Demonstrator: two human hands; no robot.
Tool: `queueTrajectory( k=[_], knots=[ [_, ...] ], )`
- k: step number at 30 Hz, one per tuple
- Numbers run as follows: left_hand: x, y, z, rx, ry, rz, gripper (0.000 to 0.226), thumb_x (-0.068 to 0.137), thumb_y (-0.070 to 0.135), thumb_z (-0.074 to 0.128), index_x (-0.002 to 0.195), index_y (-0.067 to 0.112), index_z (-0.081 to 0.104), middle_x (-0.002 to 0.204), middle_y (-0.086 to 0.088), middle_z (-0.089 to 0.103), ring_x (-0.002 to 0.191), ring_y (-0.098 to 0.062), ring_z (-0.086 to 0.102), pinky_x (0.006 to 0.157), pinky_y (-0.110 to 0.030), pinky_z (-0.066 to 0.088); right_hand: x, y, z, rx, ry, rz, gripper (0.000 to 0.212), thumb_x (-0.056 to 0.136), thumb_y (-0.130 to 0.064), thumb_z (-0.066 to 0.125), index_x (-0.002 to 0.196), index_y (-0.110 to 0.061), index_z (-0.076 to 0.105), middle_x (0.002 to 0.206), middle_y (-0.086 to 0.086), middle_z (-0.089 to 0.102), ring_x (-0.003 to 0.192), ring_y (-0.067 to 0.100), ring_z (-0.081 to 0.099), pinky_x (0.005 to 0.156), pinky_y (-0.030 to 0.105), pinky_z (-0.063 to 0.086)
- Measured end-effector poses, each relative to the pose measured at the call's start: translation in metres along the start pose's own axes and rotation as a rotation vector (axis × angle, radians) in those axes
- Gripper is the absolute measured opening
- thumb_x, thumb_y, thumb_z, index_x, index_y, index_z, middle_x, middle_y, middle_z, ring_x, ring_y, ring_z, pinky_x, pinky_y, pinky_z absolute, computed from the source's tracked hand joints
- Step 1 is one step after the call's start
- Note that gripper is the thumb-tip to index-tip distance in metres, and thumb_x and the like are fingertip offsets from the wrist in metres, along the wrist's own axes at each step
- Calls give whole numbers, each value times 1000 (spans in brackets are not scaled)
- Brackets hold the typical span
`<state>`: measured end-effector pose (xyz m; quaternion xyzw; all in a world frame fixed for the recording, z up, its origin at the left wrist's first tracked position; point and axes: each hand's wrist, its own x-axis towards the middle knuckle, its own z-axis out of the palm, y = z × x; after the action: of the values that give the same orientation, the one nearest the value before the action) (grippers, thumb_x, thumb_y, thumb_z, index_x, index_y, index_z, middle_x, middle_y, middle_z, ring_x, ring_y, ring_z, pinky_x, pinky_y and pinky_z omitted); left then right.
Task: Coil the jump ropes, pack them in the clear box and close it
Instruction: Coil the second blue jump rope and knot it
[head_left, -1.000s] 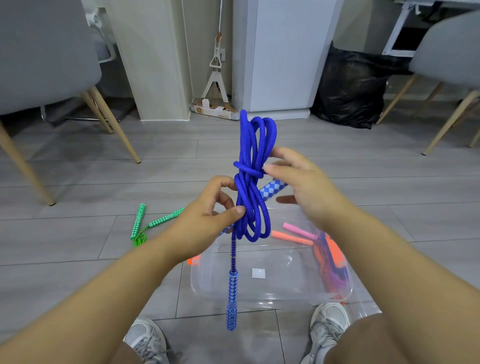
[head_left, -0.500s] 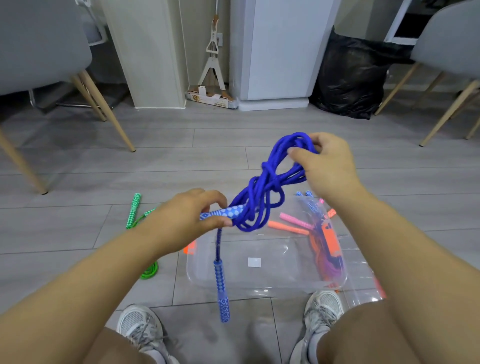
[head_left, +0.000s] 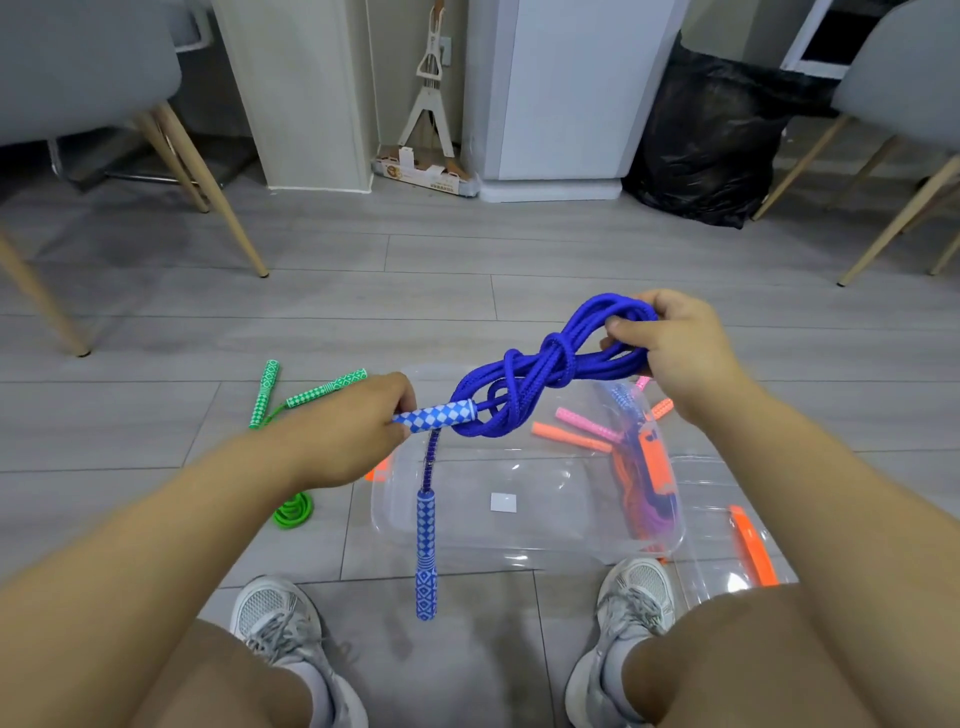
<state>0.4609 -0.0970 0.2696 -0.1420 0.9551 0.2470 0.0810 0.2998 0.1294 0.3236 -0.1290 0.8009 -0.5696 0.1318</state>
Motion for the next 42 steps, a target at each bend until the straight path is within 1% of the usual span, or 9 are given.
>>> queueTrajectory(
  k=[6,8,12,19,24,28,33,37,42],
  knots=[
    [-10,4,-2,6,30,1,23,87,60,45,95,38,42,77,1,60,67,-16,54,67,-34,47,-1,9,4,-73,-77,26,11,83,-4,63,79,-11,56,71,9,62,71,26,58,86,50,50],
    [-11,3,-2,84,48,-4,20,89,57,46,95,37,47,80,4,58,75,-17,56,70,-32,46,-2,12,8,-106,-107,-4,13,82,-3,64,85,-14,59,75,7,62,70,22,59,81,46,51],
    [-10,1,5,121,66,33,16,93,38,49,89,23,45,81,6,49,82,-22,52,74,-36,46,-9,15,15,-309,-242,-156,27,81,2,61,88,-23,65,79,0,63,67,9,54,67,19,46],
    [-15,-2,4,37,85,58,19,87,58,47,93,40,44,73,10,53,70,-13,54,69,-34,50,-10,24,20,-630,-363,-191,13,78,-13,67,85,-24,64,77,1,63,70,19,54,67,31,46],
    [-17,-15,3,-189,177,59,17,92,25,50,77,30,44,72,-2,62,70,-25,60,68,-41,53,-11,26,21,-757,-339,-179,14,82,-20,65,73,-25,56,70,-2,57,63,15,50,54,26,36],
    [-18,-24,0,-238,242,32,18,93,14,46,85,30,51,77,-3,62,70,-23,54,65,-34,44,-10,28,15,-728,-295,-116,15,83,-19,65,72,-20,55,66,1,53,61,19,47,56,29,35],
    [-21,-33,-10,-228,209,-39,21,94,21,46,79,29,57,68,1,53,57,-16,41,52,-27,34,-12,26,2,-722,-248,-56,20,83,-16,66,69,-19,53,62,-1,49,57,16,43,52,27,32],
    [-20,-24,-5,-92,162,-5,29,92,48,45,77,27,58,61,3,45,57,-13,41,54,-28,32,-14,25,0,-691,-230,-75,19,82,-15,67,68,-17,54,62,0,49,58,18,42,53,27,33],
    [-15,-33,-2,-76,174,-5,31,94,42,46,66,30,49,58,3,43,56,-12,41,51,-27,30,-15,26,-1,-688,-232,-93,10,82,-15,67,75,-13,60,62,0,49,59,17,42,53,27,33]
  ],
)
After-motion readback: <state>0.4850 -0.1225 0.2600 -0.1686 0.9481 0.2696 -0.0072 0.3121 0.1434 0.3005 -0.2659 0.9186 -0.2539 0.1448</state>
